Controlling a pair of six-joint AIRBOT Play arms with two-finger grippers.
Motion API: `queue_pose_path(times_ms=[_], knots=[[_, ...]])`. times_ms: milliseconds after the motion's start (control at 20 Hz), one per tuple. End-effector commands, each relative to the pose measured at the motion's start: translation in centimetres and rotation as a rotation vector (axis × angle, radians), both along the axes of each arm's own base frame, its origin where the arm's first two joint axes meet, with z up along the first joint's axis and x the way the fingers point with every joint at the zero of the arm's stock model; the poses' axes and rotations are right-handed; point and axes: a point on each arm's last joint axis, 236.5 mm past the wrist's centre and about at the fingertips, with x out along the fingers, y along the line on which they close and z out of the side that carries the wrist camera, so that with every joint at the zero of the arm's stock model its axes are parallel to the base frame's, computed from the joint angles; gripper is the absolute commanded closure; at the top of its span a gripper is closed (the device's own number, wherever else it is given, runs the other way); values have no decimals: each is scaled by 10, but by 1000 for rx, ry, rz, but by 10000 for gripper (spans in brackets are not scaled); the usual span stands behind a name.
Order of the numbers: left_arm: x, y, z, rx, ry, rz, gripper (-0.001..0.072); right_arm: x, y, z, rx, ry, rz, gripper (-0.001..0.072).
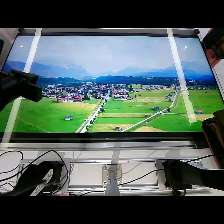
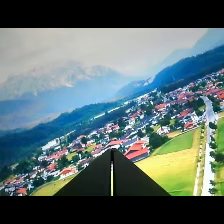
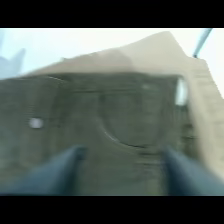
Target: Fold the clothes and pants, and hang the long-sleeved shirts on hangers.
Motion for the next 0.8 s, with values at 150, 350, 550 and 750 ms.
queue_pose_path(times_ms=[150,350,550,750], knots=[[1,0,-1,0,4,-1,691,155,27,22,-68,-180,452,662],[1,0,-1,0,4,-1,691,307,141,37,-107,-184,954,662],[1,0,-1,0,4,-1,691,379,310,82,-219,-203,1425,662],[1,0,-1,0,4,-1,691,364,367,104,-375,-102,1584,662]])
